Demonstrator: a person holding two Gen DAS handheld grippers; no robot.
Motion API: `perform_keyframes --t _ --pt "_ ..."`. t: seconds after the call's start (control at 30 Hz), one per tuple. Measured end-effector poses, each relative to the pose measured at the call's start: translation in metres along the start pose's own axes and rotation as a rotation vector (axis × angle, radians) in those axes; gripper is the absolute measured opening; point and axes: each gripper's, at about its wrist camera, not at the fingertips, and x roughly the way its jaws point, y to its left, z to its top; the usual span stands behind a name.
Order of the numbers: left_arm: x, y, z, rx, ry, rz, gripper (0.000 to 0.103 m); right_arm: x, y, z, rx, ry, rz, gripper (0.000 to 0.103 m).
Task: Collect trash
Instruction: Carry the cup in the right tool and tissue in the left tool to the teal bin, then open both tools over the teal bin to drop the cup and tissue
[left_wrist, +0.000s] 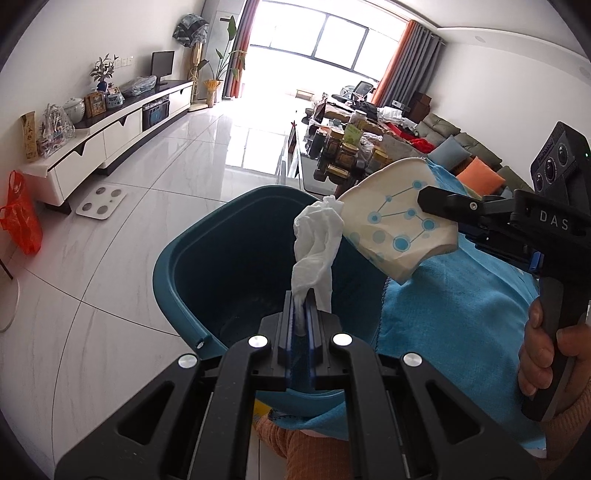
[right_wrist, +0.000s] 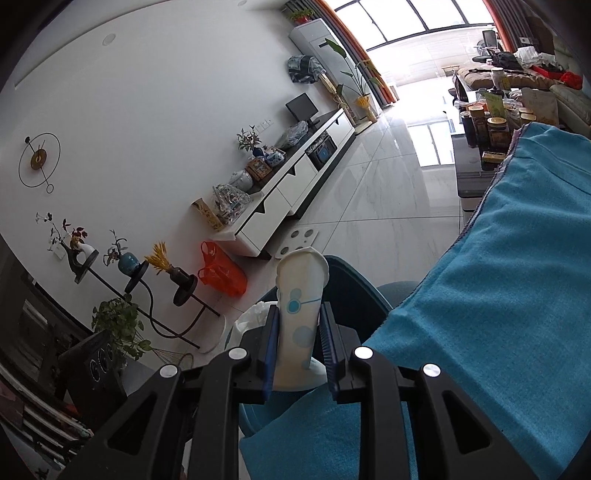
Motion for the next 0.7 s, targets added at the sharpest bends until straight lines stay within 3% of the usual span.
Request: perform_keyframes --t 0.1,0.17,0.23,0.37,0.43,0.7 --pt "0.011 0.003 0.003 -0.011 0.010 0.001 0.009 0.010 -0.001 0.001 0.013 0.034 -0.024 0.025" --pt "0.020 0.005 0.005 -0.018 0.021 0.002 0.020 0.014 -0.002 0.000 0.027 0.050 -0.034 0.034" --pt "0.028 0.006 0.007 -0.023 0.025 -0.001 0.029 0.014 -0.005 -0.001 0.041 0.049 -0.036 0.035" --pt "0.038 0.001 0.011 -0.036 0.022 0.001 0.031 0.006 -0.006 -0.002 0.039 0.028 -0.041 0.035" --pt "0.034 -0.001 0.013 -0.037 0.001 -0.003 0.031 0.000 -0.009 -0.003 0.035 0.016 -0.042 0.035" --pt "-0.015 -0.046 0.010 0.082 -0.143 -0.077 0.051 -0.053 -0.002 -0.012 -0.057 -0.072 -0.065 0.043"
